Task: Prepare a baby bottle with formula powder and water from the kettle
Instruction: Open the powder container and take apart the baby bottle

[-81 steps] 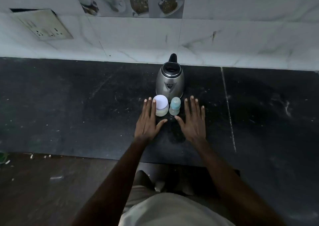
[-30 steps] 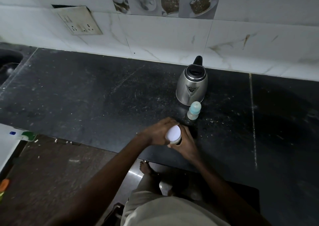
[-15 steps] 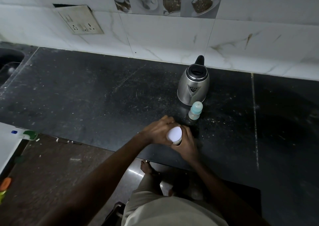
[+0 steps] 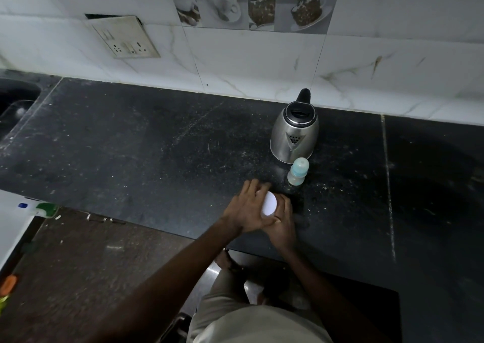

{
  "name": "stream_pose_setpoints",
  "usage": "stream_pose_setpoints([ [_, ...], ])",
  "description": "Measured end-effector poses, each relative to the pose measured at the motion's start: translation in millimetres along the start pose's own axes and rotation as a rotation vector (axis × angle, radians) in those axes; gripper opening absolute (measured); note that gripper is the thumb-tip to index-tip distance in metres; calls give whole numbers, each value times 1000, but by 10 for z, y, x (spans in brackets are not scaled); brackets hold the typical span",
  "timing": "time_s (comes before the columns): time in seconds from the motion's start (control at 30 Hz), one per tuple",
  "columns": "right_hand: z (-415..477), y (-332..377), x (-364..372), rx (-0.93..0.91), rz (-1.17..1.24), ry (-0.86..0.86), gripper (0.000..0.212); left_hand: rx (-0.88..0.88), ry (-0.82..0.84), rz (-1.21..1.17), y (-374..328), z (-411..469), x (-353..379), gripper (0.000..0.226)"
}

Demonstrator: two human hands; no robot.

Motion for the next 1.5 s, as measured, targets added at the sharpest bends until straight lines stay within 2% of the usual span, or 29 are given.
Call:
stream_pose_setpoints([
  [0.1,-9,8,-17,-70,-59,39,67,198,23,32,-42,-55,49,88],
  [0.17,-9,17,-20,-60,-50,37,67,224,8,44,-30,-83,73,79],
  [0.27,5,5,-11,-31,-19,26,74,79,-20,72,-66,-69,14,75],
  [0.33,-2,4,-20,-26,29,30,73,-37,3,36,-100,-49,-48,90],
  [0.4,-14,8,-33,-43,24,45,69,20,48,32,-137,-50,-59,102],
  [0.5,-8,14,-25,-34,-13,51,75,100,134,123,-182,-63,-29,88],
  [0.57,0,-16,-14,-33,10,39,72,2,138,118,-206,-39,-35,81],
  [0.63,6,-26,-25,-43,43,48,72,-96,158,69,-219,-7,-31,94],
  [0.7,4,-19,-41,-65,52,65,70,-37,169,53,-226,22,-23,103],
  [0.77,2,-16,-30,-78,23,57,74,13,164,77,-254,21,-17,97],
  [0.83,12,-16,-10,-52,60,29,74,-135,148,47,-258,19,-46,94],
  [0.87,14,-22,-3,-42,99,18,69,-214,141,14,-249,15,-62,101],
  [0.93,9,-26,-20,-58,125,30,62,-217,159,-22,-254,14,-58,114],
  [1.03,6,-43,-34,-74,51,54,59,-62,203,58,-287,-11,-63,94],
  [1.13,16,-61,-5,-41,34,44,62,-154,165,86,-360,-17,-135,72],
  [1.2,22,-60,-9,-24,52,47,63,-239,134,105,-387,10,-175,75],
  [1.3,7,-44,-35,-23,74,51,62,-154,140,88,-387,38,-194,95],
  [1.4,17,-61,-16,-29,-9,67,69,-91,239,120,-358,64,-218,76],
  [1.5,25,-79,-2,-7,-23,82,82,-179,239,106,-300,129,-221,65],
])
Point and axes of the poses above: each hand's wrist, its own z-axis towards the middle knuckle, its own x-axis out of the palm, y = z × x, the point moved 3 cm from there along z, towards the middle knuckle, and after that the axes turned 8 degrees about z, right-handed, at the moved point
